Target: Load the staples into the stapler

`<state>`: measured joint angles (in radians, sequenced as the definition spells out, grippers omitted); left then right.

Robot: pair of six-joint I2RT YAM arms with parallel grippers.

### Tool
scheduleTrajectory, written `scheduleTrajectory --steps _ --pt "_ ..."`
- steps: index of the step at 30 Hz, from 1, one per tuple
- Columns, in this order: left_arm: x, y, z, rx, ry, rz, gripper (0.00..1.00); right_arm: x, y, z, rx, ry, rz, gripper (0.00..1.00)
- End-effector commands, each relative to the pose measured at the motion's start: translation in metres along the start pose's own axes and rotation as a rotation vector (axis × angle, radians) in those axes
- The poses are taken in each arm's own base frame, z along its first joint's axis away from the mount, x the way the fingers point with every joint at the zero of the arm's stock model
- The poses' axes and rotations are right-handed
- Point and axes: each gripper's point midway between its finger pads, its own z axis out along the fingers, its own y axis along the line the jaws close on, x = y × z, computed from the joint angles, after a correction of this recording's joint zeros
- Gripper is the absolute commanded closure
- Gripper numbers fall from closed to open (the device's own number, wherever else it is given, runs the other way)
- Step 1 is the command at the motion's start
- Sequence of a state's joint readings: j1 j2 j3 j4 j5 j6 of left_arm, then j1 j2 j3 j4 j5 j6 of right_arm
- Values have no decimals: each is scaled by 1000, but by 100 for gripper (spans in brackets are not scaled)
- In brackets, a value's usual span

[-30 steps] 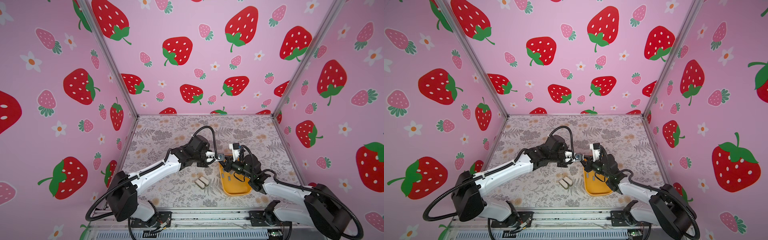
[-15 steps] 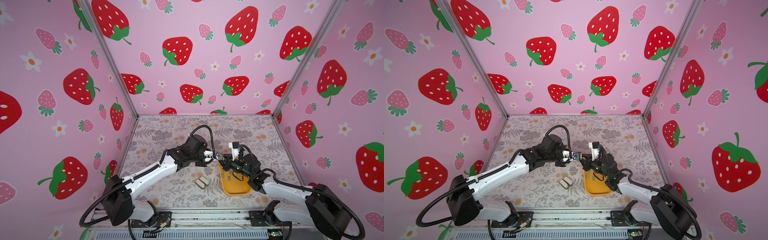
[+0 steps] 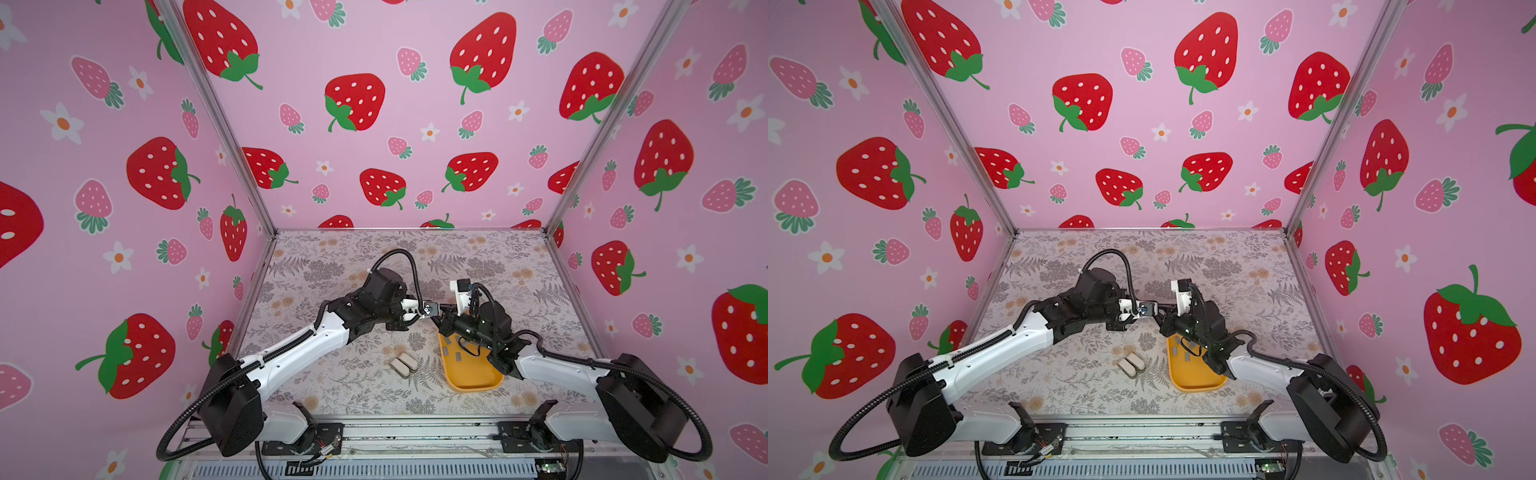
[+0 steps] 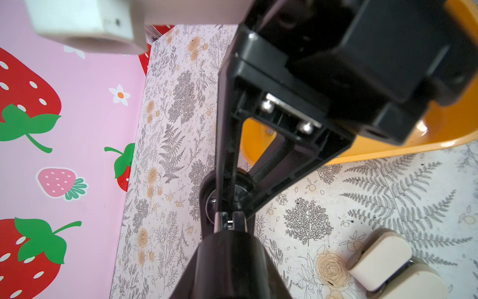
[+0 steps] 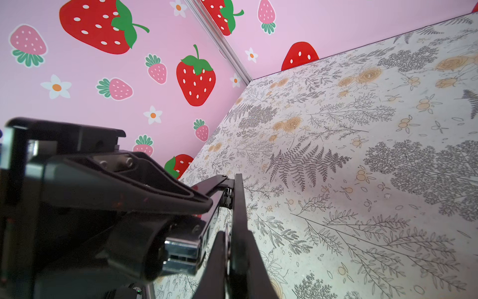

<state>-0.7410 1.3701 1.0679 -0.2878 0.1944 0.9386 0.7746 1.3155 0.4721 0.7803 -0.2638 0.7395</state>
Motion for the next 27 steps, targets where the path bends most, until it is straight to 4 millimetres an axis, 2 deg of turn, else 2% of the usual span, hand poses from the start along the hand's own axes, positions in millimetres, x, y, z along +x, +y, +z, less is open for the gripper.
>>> scheduleTrajectory --steps 1,17,21,24,25,26,27 --pt "-52 0 -34 20 -224 54 100 19 -92 -15 398 14 52 100" --pt "-66 -6 -64 48 -374 87 100 28 -122 -25 528 39 109 100" --pt "-73 -2 -76 35 -417 74 100 22 -116 -22 509 43 84 100" --pt "-80 7 -84 3 -433 52 100 9 -90 -11 394 60 26 100" --pt "-84 10 -88 -7 -432 36 100 4 -85 -11 395 64 27 94" --pt "-88 15 -95 -25 -444 11 100 -4 -78 -12 392 55 50 75" --pt "-88 23 -100 -68 -456 -34 100 -7 -68 -14 362 55 91 51"
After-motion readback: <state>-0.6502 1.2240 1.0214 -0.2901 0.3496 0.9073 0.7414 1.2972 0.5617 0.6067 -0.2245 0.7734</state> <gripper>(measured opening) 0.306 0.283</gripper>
